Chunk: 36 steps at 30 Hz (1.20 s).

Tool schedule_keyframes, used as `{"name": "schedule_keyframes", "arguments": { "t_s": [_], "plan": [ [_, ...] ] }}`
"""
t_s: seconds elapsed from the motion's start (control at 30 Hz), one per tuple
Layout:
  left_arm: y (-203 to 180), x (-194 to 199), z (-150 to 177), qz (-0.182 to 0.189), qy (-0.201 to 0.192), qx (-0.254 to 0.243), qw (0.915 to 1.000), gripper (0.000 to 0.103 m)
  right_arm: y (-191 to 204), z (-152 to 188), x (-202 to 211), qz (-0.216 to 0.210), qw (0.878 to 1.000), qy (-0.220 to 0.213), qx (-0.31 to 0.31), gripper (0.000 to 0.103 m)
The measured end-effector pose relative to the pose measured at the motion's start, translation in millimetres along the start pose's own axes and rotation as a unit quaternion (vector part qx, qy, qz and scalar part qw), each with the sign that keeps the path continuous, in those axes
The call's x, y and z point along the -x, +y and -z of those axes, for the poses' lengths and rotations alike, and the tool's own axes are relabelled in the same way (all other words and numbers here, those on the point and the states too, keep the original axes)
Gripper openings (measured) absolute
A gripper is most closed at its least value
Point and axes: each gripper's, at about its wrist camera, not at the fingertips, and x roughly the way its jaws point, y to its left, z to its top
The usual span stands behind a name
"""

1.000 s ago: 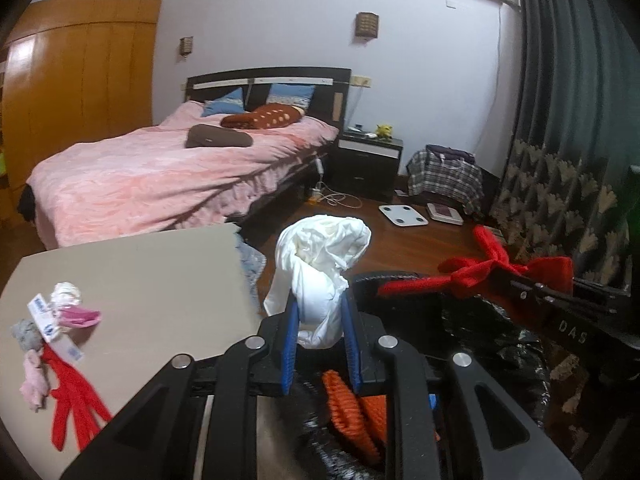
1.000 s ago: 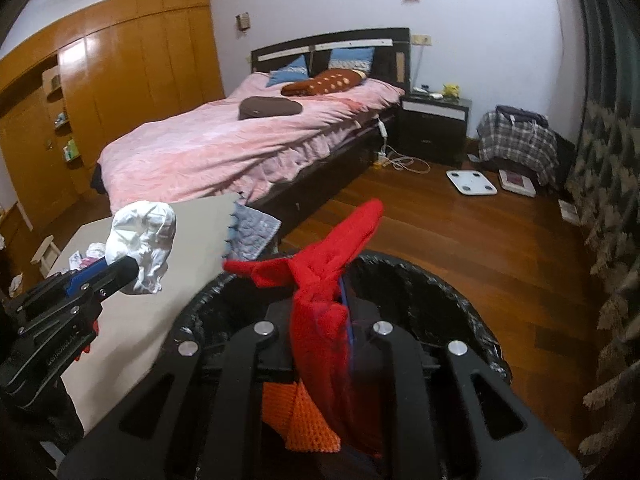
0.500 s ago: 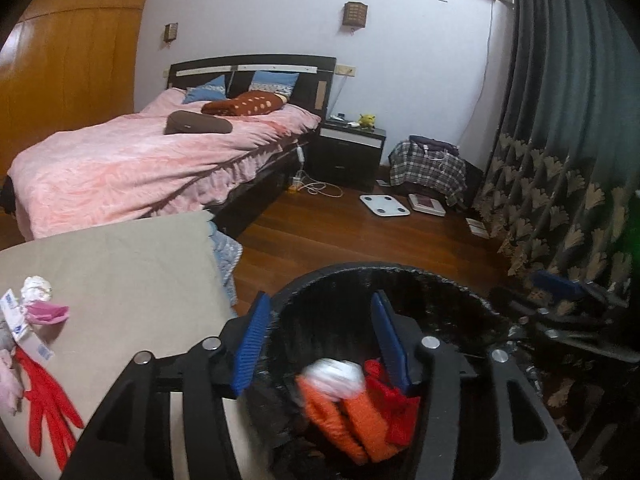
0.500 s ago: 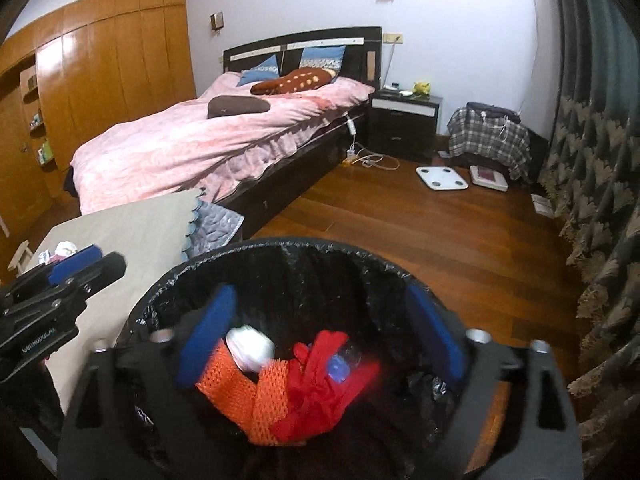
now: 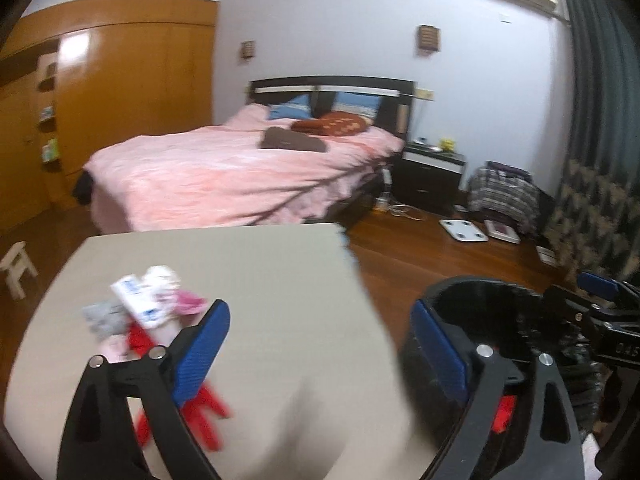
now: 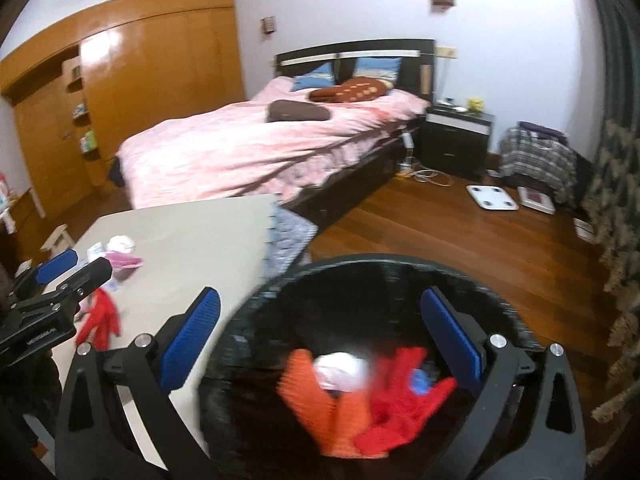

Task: Collect trash
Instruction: 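Grasp the red cloth with the right tool while the left grasps the pink sock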

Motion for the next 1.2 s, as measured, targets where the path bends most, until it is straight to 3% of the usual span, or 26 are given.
{"name": "schedule_keyframes", "arguments": {
  "t_s": [0.33, 0.57, 0.87, 1.07, 1.17, 1.2],
  "plan": [
    [83.8, 13.6, 20.4, -0.104, 0.006, 0.021, 0.9944, 0.09, 86.7, -9.9, -35.0, -0.073, 0.997, 0.01, 0.038, 0.098],
    [133.3, 3.7, 35.3, -0.146, 0.026, 0.04, 0.9882, 0.086, 131.1, -4.0, -66.3, -0.098, 0.994, 0.022, 0.052, 0.098],
    [164.3, -30.0, 58.7, -0.149, 0.077, 0.063, 0.9838, 0.073, 165.5, 7.1, -101.6, -0.104, 0.991, 0.046, 0.068, 0.098],
    [175.9, -44.1, 69.1, -0.126, 0.107, 0.079, 0.983, 0.059, 182.1, 10.7, -115.2, -0.109, 0.989, 0.055, 0.085, 0.098],
    [176.5, -50.8, 72.2, -0.113, 0.125, 0.081, 0.9824, 0.047, 186.1, 12.0, -118.8, -0.111, 0.988, 0.058, 0.09, 0.098],
    [176.4, -52.9, 72.5, -0.109, 0.129, 0.081, 0.9822, 0.037, 187.8, 12.3, -120.0, -0.112, 0.988, 0.059, 0.091, 0.098]
  ]
}}
